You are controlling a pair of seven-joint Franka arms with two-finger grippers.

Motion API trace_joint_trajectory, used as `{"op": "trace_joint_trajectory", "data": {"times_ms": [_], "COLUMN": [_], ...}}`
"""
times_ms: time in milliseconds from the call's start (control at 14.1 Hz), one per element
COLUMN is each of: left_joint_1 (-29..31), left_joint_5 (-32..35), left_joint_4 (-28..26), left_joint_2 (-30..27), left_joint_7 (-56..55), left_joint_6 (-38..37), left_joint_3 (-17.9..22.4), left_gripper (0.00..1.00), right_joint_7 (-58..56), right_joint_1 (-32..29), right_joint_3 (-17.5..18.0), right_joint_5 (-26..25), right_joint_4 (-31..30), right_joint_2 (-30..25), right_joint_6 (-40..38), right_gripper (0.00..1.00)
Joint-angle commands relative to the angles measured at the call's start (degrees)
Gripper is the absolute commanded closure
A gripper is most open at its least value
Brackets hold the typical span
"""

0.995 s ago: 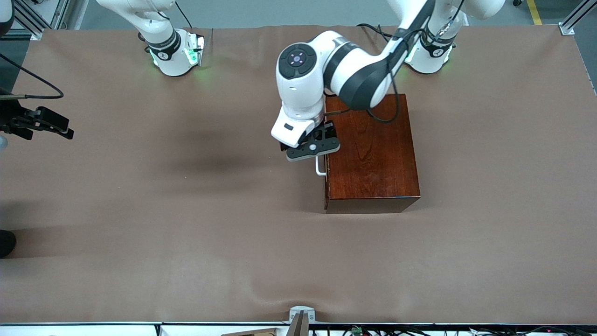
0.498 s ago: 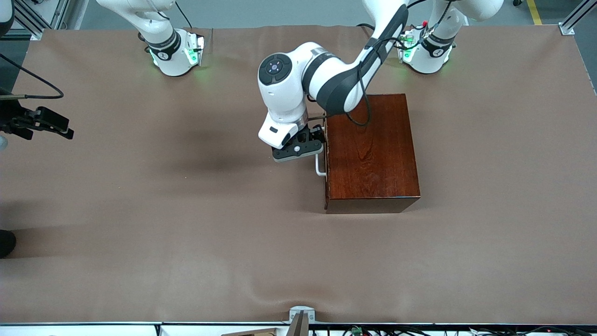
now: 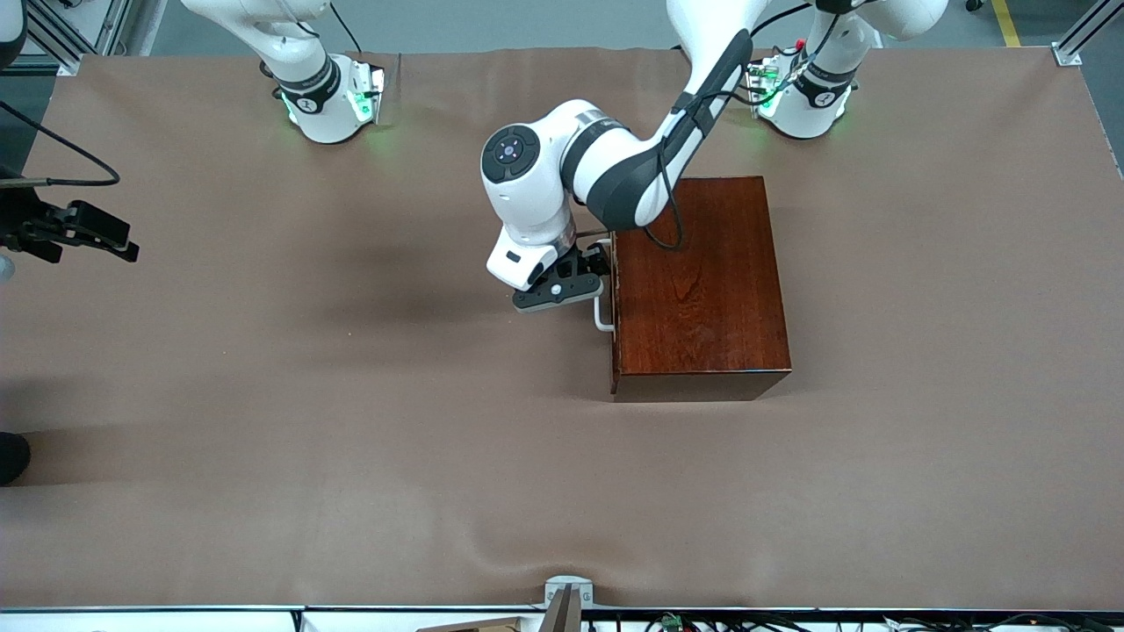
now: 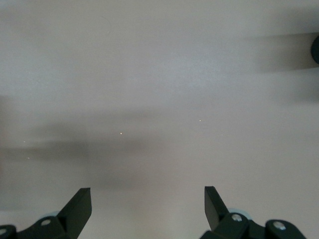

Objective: Open drawer, take yellow block, close drawer

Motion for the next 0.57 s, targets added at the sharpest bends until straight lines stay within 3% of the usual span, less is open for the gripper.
{"op": "trace_joint_trajectory", "data": {"times_ms": [0,498], "left_joint_1": [-1.0,-0.9], "left_joint_5": [1.1,1.2], "left_joint_4": [1.4,1.3], "left_joint_2": [1.3,2.5], "left_joint_7": [-0.3,2.0], "left_joint_6": [-1.3,-3.9], "left_joint_3": [0.9,0.9], "left_gripper": [0.0,0.0], "right_joint_7": [0.1,0.0], "right_joint_1": [-0.2,-0.2], "right_joint_3": [0.2,0.2], "right_joint_5": [0.0,0.0], "right_joint_4": [-0.5,-0.5], "right_joint_2": [-1.0,-1.0], "right_joint_6": [-0.3,-0.4], "right_gripper": [0.0,0.0]}}
